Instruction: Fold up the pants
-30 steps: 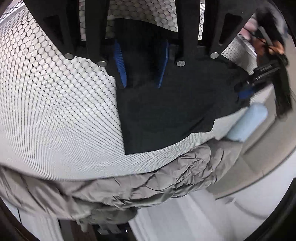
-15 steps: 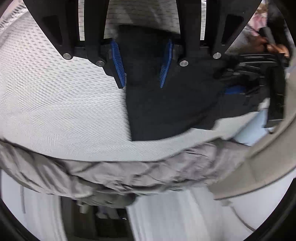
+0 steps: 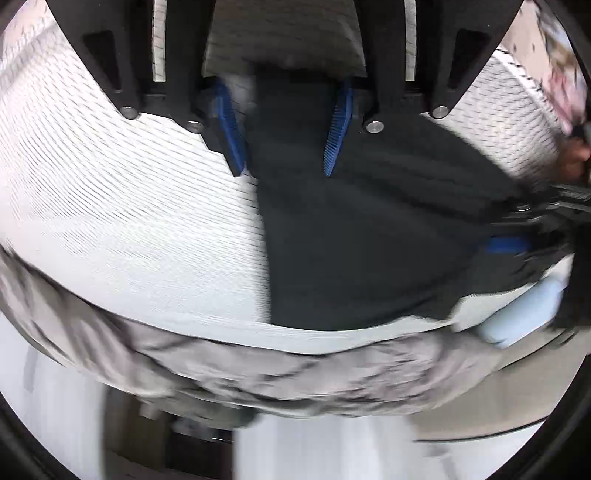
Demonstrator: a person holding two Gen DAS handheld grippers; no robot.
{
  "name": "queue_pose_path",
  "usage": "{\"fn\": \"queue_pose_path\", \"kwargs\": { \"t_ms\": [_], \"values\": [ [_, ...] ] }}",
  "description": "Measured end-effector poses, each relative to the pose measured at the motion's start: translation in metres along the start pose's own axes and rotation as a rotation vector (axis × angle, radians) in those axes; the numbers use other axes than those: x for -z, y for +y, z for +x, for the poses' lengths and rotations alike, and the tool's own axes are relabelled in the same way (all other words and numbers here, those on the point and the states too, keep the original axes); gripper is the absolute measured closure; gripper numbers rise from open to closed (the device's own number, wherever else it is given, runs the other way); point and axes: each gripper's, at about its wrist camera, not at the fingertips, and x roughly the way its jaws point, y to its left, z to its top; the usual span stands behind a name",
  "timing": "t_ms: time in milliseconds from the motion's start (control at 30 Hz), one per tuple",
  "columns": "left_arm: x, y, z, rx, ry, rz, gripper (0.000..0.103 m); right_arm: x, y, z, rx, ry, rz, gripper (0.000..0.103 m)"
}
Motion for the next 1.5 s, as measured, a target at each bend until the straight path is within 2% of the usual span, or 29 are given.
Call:
{"fn": "queue_pose_path", "kwargs": {
  "t_ms": [100,167,233,300,367,433,500,533,567,600,667,700,767,833,867,933,1000,1067,1100,1133,1167,1233,1267,1333,1400,1467,1500],
  "values": [
    [-0.006,-0.008,-0.025,0.019,-0.059,-0.034,0.032,-0.01,-0.004,-0.018,0.001,-0.045,0.027,0.053],
    [-0.014,-0.018,-0.042,0.015,-0.148,0.011,0.031,-0.02,0.01,-0.032,-0.026,-0.097,-0.007,0.053],
    [-0.021,-0.027,-0.044,-0.008,-0.172,0.066,0.03,-0.035,0.032,-0.038,-0.071,-0.12,-0.054,0.052],
    [-0.029,-0.03,-0.033,-0.013,-0.149,0.08,0.03,-0.051,0.054,-0.03,-0.116,-0.117,-0.082,0.051],
    [-0.034,-0.026,-0.004,0.001,-0.058,0.063,0.03,-0.062,0.072,-0.01,-0.164,-0.088,-0.088,0.05],
    [-0.032,-0.01,0.032,-0.054,0.057,0.039,0.03,-0.066,0.084,0.022,-0.206,-0.022,-0.087,0.051],
    [-0.026,0.007,0.04,0.009,0.039,-0.002,0.031,-0.063,0.092,0.068,-0.16,0.107,-0.116,0.052],
    [-0.025,0.01,0.035,0.029,0.028,-0.008,0.031,-0.057,0.093,0.081,-0.144,0.134,-0.154,0.053],
    [-0.024,0.01,0.032,0.028,0.025,0.001,0.03,-0.054,0.091,0.078,-0.151,0.103,-0.169,0.053],
    [-0.023,0.01,0.029,0.023,0.026,0.018,0.03,-0.053,0.086,0.071,-0.107,0.08,-0.177,0.053],
    [-0.021,0.011,0.029,0.02,0.03,0.026,0.03,-0.05,0.069,0.06,0.05,0.046,-0.174,0.053],
    [-0.021,0.009,0.028,0.014,0.032,0.023,0.03,-0.049,0.055,0.057,0.09,0.049,-0.143,0.053],
    [-0.025,0.007,0.017,0.0,0.041,-0.015,0.032,-0.05,0.039,0.054,0.04,0.06,-0.075,0.053],
    [-0.038,0.002,-0.006,0.069,-0.003,-0.049,0.032,-0.054,0.039,0.042,0.019,0.037,-0.067,0.053],
    [-0.049,-0.002,-0.016,0.088,-0.049,-0.031,0.032,-0.056,0.044,0.038,-0.009,0.021,-0.071,0.052],
    [-0.066,-0.008,-0.018,0.048,-0.073,0.015,0.031,-0.068,0.056,0.037,-0.11,0.012,-0.056,0.051],
    [-0.084,-0.006,0.003,0.017,-0.017,0.028,0.031,-0.084,0.065,0.047,-0.173,0.018,-0.021,0.051],
    [-0.091,0.004,0.031,-0.012,0.063,0.021,0.032,-0.104,0.081,0.077,-0.236,0.045,0.051,0.051],
    [-0.091,0.012,0.045,-0.037,0.11,0.009,0.034,-0.108,0.082,0.09,-0.261,0.073,0.082,0.051],
    [-0.087,0.022,0.057,-0.042,0.142,-0.006,0.044,-0.107,0.084,0.099,-0.266,0.107,0.088,0.051],
    [-0.082,0.031,0.06,-0.024,0.132,-0.018,0.049,-0.106,0.087,0.109,-0.255,0.137,0.078,0.051],
    [-0.075,0.042,0.052,0.022,0.087,-0.028,0.05,-0.101,0.085,0.121,-0.187,0.163,0.01,0.054],
    [-0.072,0.045,0.047,0.015,0.074,-0.034,0.05,-0.102,0.08,0.12,-0.121,0.145,-0.009,0.054],
    [-0.067,0.047,0.041,-0.069,0.077,-0.039,0.046,-0.102,0.067,0.111,0.006,0.115,0.017,0.054],
    [-0.066,0.047,0.034,-0.106,0.083,-0.056,0.046,-0.105,0.064,0.108,0.021,0.108,0.034,0.054],
    [-0.07,0.041,0.018,-0.055,0.034,-0.064,0.046,-0.111,0.075,0.1,0.035,0.075,-0.002,0.054],
    [-0.074,0.038,0.012,-0.032,0.004,-0.054,0.046,-0.113,0.084,0.093,0.007,0.054,-0.021,0.053]
  ]
}}
